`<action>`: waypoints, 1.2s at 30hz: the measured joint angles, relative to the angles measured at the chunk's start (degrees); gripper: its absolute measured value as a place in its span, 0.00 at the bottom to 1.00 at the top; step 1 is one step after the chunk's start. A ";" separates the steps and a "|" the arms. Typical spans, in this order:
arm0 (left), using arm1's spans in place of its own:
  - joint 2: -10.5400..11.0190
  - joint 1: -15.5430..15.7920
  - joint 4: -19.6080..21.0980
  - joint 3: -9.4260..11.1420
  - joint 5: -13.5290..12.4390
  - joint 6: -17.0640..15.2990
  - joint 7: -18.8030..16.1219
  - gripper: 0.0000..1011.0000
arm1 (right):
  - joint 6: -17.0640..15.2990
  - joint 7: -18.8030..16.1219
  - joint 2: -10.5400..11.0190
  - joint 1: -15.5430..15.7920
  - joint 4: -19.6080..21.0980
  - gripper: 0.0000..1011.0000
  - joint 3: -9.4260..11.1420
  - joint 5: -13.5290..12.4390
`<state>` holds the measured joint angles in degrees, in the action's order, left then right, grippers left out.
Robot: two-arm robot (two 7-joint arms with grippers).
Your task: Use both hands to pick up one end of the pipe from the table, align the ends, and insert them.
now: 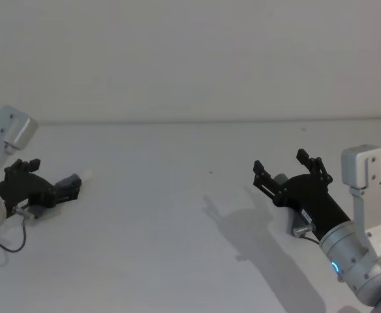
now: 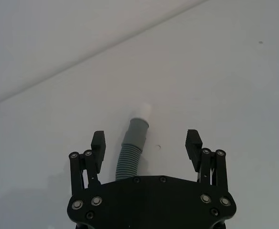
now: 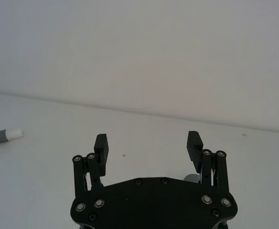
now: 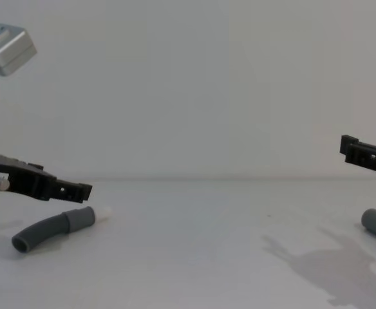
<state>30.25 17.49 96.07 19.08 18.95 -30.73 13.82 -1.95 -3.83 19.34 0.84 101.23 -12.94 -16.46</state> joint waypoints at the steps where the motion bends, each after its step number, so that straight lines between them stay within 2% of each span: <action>1: 0.00 0.07 -0.12 0.00 0.09 -0.08 0.23 0.99 | 0.00 0.00 0.00 0.00 0.00 0.99 0.00 0.00; 19: -0.43 2.33 -5.17 0.16 1.27 -1.23 4.78 0.99 | 0.00 0.00 0.00 0.00 0.00 0.99 0.00 0.00; 36: -0.90 6.36 -10.45 2.45 0.16 -0.72 8.76 0.99 | 0.00 0.00 0.00 0.00 0.00 0.99 0.00 0.00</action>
<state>29.35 23.86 85.62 21.53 19.11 -31.45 22.58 -1.95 -3.83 19.34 0.84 101.23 -12.94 -16.46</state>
